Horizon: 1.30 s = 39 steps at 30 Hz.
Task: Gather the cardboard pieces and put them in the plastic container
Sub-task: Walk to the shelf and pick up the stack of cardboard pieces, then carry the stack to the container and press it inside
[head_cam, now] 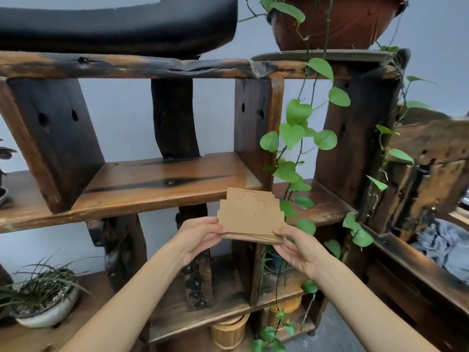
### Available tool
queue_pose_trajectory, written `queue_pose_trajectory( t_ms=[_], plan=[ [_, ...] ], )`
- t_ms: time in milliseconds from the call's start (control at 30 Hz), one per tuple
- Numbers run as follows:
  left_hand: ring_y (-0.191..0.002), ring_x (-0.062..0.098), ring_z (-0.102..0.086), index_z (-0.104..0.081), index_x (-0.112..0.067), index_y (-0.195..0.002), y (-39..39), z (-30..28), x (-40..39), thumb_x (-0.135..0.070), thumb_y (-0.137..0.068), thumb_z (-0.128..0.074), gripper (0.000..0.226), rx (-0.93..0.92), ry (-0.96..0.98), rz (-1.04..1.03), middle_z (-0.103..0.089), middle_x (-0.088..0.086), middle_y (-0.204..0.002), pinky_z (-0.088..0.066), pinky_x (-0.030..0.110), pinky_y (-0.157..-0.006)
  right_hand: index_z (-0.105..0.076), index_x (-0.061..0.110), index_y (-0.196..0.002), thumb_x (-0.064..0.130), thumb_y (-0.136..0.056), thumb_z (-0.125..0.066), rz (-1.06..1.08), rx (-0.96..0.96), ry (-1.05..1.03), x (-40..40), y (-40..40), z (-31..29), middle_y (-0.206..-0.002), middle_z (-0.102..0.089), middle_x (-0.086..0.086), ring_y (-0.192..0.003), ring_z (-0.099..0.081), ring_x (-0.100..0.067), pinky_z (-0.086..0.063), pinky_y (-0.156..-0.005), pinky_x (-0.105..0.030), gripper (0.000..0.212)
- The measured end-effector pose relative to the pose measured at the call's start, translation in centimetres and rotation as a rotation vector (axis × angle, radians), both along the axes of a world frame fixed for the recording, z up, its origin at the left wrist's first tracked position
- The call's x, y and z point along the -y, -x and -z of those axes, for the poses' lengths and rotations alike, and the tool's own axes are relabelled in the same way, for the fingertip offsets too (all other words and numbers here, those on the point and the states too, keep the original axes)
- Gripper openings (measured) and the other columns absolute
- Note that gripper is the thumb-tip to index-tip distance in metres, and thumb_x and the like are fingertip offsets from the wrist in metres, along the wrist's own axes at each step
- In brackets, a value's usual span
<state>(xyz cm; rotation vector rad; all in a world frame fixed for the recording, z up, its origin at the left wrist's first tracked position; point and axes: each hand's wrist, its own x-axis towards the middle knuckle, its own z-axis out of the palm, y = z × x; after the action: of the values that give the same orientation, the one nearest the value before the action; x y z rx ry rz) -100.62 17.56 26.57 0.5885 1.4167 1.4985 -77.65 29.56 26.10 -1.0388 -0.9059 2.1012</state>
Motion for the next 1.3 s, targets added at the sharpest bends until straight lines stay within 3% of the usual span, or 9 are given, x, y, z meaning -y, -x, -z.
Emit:
queue_pose_trajectory(
  t_ms=[100,300,433,600,667,867,1000,1200,1300],
  plan=[
    [-0.101,0.018,-0.077,-0.073,-0.008,-0.116,-1.8,2.4,-0.1,-0.002,-0.076,-0.085,0.042,0.050,0.014,0.040,-0.080,0.006,-0.112,-0.062,0.023,-0.075,-0.070,0.009,-0.112,-0.001,-0.088,-0.068,0.050,0.053,-0.016,0.7,-2.3,2.0,-0.096,-0.081,-0.007,-0.096,-0.074,-0.017,-0.058,-0.079,-0.028,0.026],
    [-0.105,0.021,-0.075,-0.064,-0.002,-0.129,-6.4,6.7,-0.3,0.002,-0.077,-0.082,0.054,0.161,0.083,0.107,-0.079,0.011,-0.114,-0.060,0.027,-0.083,-0.071,0.010,-0.112,-0.001,-0.088,-0.069,0.157,0.121,-0.009,2.3,-7.5,5.2,-0.099,-0.081,-0.008,-0.087,-0.077,-0.015,-0.059,-0.064,-0.022,0.026],
    [-0.107,0.023,-0.075,-0.062,-0.001,-0.131,-10.1,9.0,-0.6,0.004,-0.075,-0.083,0.060,0.173,0.126,0.175,-0.078,0.012,-0.114,-0.057,0.031,-0.090,-0.069,0.012,-0.118,0.003,-0.087,-0.070,0.220,0.157,0.008,3.7,-12.0,8.1,-0.109,-0.079,-0.008,-0.108,-0.072,-0.019,-0.055,-0.093,-0.030,0.031],
    [-0.101,0.021,-0.076,-0.061,-0.001,-0.131,-15.5,10.7,-1.0,0.005,-0.074,-0.083,0.062,0.151,0.180,0.267,-0.079,0.012,-0.110,-0.062,0.024,-0.077,-0.070,0.012,-0.118,0.004,-0.088,-0.070,0.305,0.170,0.054,5.9,-17.9,10.9,-0.106,-0.080,-0.006,-0.110,-0.071,-0.021,-0.051,-0.106,-0.037,0.031],
    [-0.105,0.023,-0.075,-0.062,-0.001,-0.130,-18.5,11.5,-1.2,0.005,-0.074,-0.083,0.061,0.146,0.205,0.315,-0.079,0.013,-0.112,-0.061,0.026,-0.081,-0.070,0.011,-0.118,0.005,-0.088,-0.070,0.335,0.185,0.060,6.8,-21.2,11.8,-0.107,-0.080,-0.005,-0.109,-0.072,-0.020,-0.052,-0.104,-0.036,0.031],
    [-0.106,0.021,-0.075,-0.063,-0.007,-0.122,-27.6,14.8,-0.8,0.004,-0.073,-0.084,0.054,0.137,0.283,0.443,-0.080,0.008,-0.111,-0.056,0.030,-0.089,-0.071,0.012,-0.112,0.003,-0.088,-0.069,0.453,0.198,0.088,11.0,-30.7,13.6,-0.102,-0.081,-0.004,-0.088,-0.078,-0.010,-0.056,-0.069,-0.019,0.025],
    [-0.103,0.018,-0.076,-0.068,-0.011,-0.117,-33.2,16.9,0.2,0.000,-0.071,-0.086,0.050,0.120,0.330,0.549,-0.079,0.007,-0.113,-0.059,0.025,-0.080,-0.071,0.017,-0.110,0.005,-0.087,-0.071,0.521,0.209,0.123,14.3,-36.6,15.3,-0.104,-0.081,-0.003,-0.092,-0.075,-0.010,-0.053,-0.085,-0.026,0.026],
    [-0.109,0.022,-0.074,-0.065,-0.006,-0.126,-39.9,19.1,1.6,0.002,-0.076,-0.083,0.053,0.133,0.387,0.649,-0.078,0.009,-0.116,-0.052,0.035,-0.100,-0.069,0.017,-0.115,0.003,-0.087,-0.070,0.614,0.188,0.159,18.4,-42.8,16.7,-0.098,-0.081,0.001,-0.085,-0.077,-0.005,-0.051,-0.081,-0.026,0.032],
    [-0.107,0.021,-0.074,-0.064,-0.006,-0.125,-42.9,19.7,2.3,0.003,-0.078,-0.081,0.051,0.116,0.409,0.698,-0.079,0.009,-0.115,-0.055,0.032,-0.094,-0.069,0.016,-0.118,0.004,-0.087,-0.071,0.665,0.190,0.168,20.3,-45.5,17.5,-0.103,-0.081,-0.001,-0.090,-0.077,-0.007,-0.052,-0.088,-0.027,0.033]
  ],
)
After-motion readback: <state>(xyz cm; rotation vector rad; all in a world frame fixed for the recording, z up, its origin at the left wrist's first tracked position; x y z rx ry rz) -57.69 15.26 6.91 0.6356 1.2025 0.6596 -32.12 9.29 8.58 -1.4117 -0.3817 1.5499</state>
